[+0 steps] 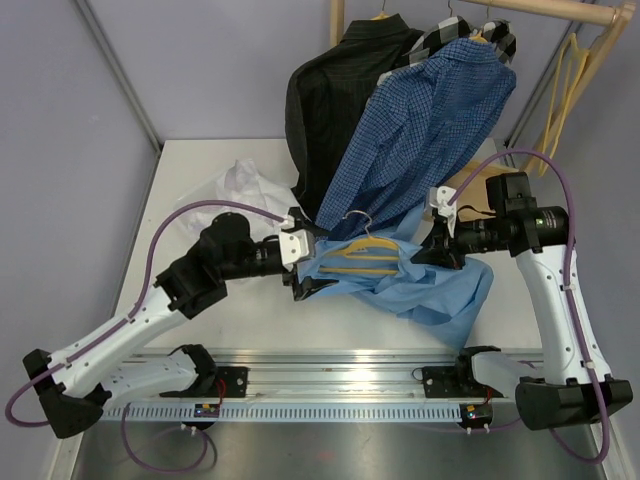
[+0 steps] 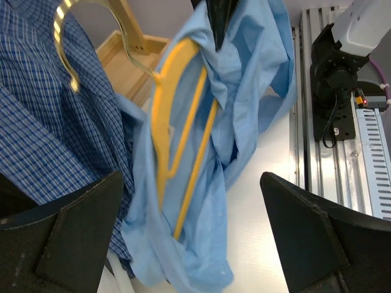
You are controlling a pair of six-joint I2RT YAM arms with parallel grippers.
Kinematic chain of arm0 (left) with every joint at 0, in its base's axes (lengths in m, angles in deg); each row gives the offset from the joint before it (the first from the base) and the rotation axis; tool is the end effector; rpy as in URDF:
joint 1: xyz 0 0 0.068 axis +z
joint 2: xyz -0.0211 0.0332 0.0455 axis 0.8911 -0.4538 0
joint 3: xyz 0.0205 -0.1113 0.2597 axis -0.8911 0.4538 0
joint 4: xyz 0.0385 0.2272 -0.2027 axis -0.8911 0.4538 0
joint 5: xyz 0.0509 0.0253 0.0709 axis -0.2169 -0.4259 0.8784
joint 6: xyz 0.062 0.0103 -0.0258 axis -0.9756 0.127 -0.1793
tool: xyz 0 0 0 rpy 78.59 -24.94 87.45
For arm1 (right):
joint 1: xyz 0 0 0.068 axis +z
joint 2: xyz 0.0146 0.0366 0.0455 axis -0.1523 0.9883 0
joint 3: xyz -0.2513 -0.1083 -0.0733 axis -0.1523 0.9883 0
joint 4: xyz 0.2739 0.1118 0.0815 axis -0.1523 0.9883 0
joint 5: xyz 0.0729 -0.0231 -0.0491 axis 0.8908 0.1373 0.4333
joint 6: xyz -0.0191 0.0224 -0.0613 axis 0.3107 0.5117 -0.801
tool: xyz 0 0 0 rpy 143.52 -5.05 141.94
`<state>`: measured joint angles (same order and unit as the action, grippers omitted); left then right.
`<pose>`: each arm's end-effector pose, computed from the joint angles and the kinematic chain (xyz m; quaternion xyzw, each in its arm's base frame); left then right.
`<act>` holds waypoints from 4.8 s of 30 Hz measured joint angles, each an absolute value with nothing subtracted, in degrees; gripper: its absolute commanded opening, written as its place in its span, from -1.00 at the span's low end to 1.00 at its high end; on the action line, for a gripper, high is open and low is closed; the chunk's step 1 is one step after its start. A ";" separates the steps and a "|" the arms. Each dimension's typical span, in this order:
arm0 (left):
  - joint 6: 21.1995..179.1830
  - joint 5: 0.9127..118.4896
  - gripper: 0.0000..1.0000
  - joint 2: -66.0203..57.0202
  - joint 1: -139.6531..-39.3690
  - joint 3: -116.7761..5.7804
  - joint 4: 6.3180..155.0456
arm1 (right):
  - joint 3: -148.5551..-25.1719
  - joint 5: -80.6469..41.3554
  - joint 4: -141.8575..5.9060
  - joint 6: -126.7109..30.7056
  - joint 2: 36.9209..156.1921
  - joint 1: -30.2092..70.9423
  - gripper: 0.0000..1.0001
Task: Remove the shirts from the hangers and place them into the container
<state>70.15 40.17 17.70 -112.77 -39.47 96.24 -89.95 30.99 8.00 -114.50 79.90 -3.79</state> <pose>0.1519 -0.2188 0.3861 0.5457 0.5319 -0.3452 0.5478 0.2134 0.0652 0.4010 -0.5521 0.6542 0.3238 0.4031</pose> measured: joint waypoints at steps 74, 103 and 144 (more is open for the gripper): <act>106.17 45.15 -1.00 5.13 -111.83 -44.87 91.80 | -98.91 11.28 -1.26 -82.24 79.02 9.15 0.60; 115.18 45.70 -1.00 -1.91 -108.88 -54.55 93.20 | -93.55 9.66 4.44 -78.98 71.29 7.84 0.62; 114.39 36.85 -1.00 -9.56 -108.03 -57.26 87.12 | -99.96 29.53 -15.38 -61.06 86.96 9.46 -1.00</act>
